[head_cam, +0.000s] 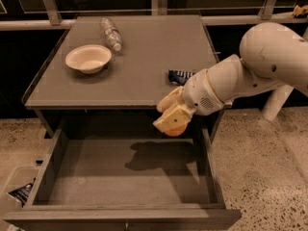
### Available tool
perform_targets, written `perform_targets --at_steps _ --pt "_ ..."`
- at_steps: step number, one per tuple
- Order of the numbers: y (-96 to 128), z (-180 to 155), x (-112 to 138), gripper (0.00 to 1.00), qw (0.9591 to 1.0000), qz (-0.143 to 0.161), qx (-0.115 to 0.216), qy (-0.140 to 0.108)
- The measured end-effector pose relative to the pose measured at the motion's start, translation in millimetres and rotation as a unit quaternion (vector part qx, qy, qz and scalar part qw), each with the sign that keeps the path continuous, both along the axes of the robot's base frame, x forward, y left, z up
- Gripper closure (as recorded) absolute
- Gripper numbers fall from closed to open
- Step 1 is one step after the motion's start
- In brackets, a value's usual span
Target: Place orange into top drawer
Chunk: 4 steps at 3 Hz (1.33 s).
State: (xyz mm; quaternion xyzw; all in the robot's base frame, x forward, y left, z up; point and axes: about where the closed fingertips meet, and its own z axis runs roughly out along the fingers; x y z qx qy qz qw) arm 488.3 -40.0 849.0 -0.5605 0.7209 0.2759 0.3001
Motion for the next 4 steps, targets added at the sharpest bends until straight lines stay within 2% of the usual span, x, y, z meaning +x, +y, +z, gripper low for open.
perform_targets --at_steps 1,2,3,4 --pt "-3.2 -41.0 -17.3 1.0 0.9989 -0.013 -0.041 0.021" --pt "-5.6 -79.8 -26.9 1.0 0.9959 -0.012 -0.082 0.036" --pt "-5.6 -79.8 -26.9 1.0 0.9959 -0.012 -0.082 0.036" --pt "-9.2 -81.5 -34.7 1.0 0.9974 -0.005 -0.061 0.039"
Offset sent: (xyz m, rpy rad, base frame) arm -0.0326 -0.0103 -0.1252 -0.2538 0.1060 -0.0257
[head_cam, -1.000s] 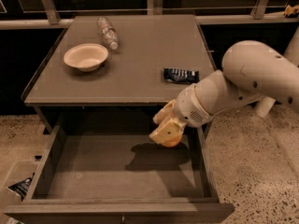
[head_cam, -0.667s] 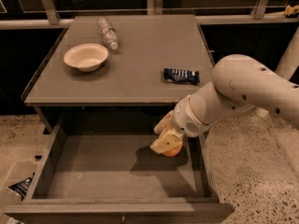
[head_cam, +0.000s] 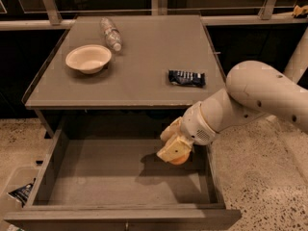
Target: Place orange into top drawer
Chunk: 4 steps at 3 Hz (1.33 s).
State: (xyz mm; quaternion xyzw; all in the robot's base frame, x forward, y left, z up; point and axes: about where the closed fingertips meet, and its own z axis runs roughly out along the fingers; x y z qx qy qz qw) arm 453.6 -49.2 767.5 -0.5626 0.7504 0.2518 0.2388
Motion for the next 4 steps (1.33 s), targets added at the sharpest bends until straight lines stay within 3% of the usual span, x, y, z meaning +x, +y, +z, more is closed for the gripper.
perform_targets --at_steps 1,2,3,4 --pt "4.8 -25.8 -28.5 1.0 0.9967 0.009 0.078 0.022" --pt "20.0 -49.8 -55.6 1.0 0.9789 0.017 0.199 0.044" --pt "21.6 -58.6 -55.6 1.0 0.9735 0.021 0.223 0.045" --pt "21.4 -63.0 -57.8 1.0 0.973 0.016 0.224 0.051"
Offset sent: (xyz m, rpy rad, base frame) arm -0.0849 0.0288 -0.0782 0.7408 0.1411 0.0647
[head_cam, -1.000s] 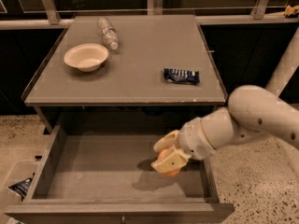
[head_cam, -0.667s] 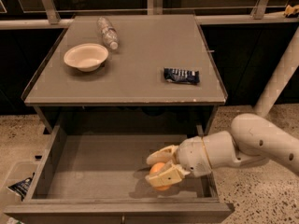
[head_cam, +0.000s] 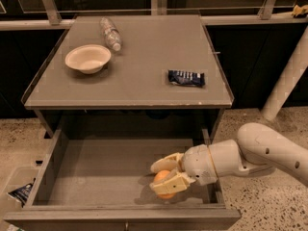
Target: Place orange into top drawer
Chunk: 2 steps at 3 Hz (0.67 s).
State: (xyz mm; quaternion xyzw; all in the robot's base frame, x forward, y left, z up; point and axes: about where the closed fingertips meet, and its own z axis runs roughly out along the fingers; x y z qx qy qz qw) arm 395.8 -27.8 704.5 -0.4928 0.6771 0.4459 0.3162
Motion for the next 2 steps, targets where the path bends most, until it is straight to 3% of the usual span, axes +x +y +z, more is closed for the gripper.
perform_targets --at_steps 1,2 --pt "-2.2 -20.9 21.6 1.0 0.9994 -0.014 -0.028 -0.013" --pt "-4.6 -39.1 51.2 1.0 0.9956 -0.025 -0.077 -0.048"
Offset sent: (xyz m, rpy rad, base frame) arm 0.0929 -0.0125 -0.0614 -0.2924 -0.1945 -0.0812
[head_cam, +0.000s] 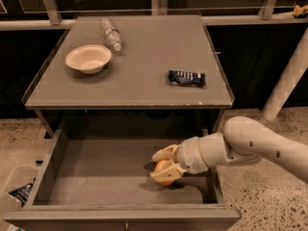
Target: Place orange into top drawer
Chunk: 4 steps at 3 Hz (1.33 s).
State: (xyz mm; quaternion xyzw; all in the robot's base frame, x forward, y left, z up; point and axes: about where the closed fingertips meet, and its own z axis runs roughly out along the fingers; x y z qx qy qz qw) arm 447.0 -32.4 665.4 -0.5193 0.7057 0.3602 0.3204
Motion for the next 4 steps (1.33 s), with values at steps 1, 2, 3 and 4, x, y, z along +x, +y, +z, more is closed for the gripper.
perform_targets --at_steps 1,2,3,4 --pt "1.0 -9.6 16.4 1.0 0.9987 0.004 -0.039 -0.031" --pt "1.8 -9.3 16.0 1.0 0.9968 0.013 -0.058 -0.053" --pt "3.7 -20.8 6.0 1.0 0.9967 0.02 -0.062 -0.048" --pt "11.0 -42.1 -6.1 1.0 0.9976 0.028 -0.058 -0.025"
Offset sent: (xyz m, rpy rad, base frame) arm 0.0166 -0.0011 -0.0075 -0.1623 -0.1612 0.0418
